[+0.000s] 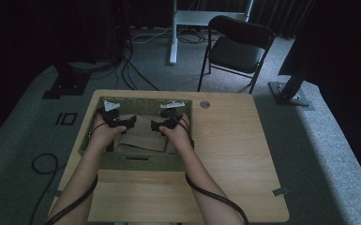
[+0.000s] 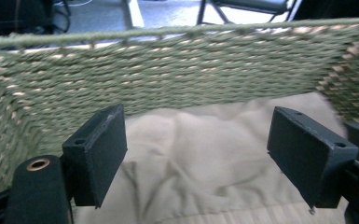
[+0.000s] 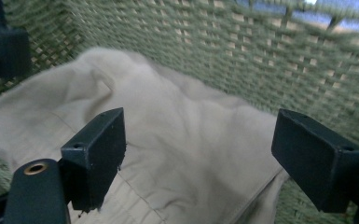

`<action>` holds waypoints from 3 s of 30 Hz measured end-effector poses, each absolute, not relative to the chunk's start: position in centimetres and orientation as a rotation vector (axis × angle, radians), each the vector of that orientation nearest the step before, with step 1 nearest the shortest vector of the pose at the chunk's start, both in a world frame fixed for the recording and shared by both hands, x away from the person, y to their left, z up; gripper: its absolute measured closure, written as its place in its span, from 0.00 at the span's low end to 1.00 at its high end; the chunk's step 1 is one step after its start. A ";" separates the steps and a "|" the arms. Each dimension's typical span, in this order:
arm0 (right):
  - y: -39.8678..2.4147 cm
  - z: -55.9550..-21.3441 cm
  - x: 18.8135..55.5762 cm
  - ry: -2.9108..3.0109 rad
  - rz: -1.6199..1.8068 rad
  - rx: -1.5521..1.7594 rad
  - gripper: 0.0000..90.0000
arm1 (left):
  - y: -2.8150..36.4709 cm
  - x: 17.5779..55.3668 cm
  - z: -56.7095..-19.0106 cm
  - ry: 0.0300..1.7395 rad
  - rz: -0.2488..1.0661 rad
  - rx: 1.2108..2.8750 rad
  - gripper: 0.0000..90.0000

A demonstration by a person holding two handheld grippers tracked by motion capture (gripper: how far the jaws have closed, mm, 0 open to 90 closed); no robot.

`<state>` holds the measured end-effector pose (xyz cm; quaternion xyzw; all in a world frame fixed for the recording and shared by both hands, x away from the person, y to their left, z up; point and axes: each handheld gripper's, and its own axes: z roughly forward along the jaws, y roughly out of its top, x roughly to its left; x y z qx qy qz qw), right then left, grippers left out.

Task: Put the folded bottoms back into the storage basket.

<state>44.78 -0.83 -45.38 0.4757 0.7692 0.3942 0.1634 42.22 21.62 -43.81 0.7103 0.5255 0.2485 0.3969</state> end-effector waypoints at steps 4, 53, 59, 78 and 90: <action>-1.0 -44.3 44.2 2.205 1.115 1.356 0.16 | 21.6 41.5 -42.6 1.318 0.641 1.784 0.23; -8.7 -39.8 39.2 2.105 1.166 1.267 0.16 | 19.1 34.1 -40.0 1.154 0.582 1.812 0.18; -10.6 -40.1 38.3 2.097 1.162 1.258 0.16 | 18.8 32.9 -39.9 1.125 0.593 1.784 0.18; -16.4 -41.2 34.7 2.028 1.136 1.249 0.15 | 18.6 28.5 -40.8 1.063 0.575 1.742 0.18; -18.5 -43.9 32.9 2.035 1.090 1.270 0.15 | 18.8 26.8 -42.8 1.062 0.544 1.763 0.18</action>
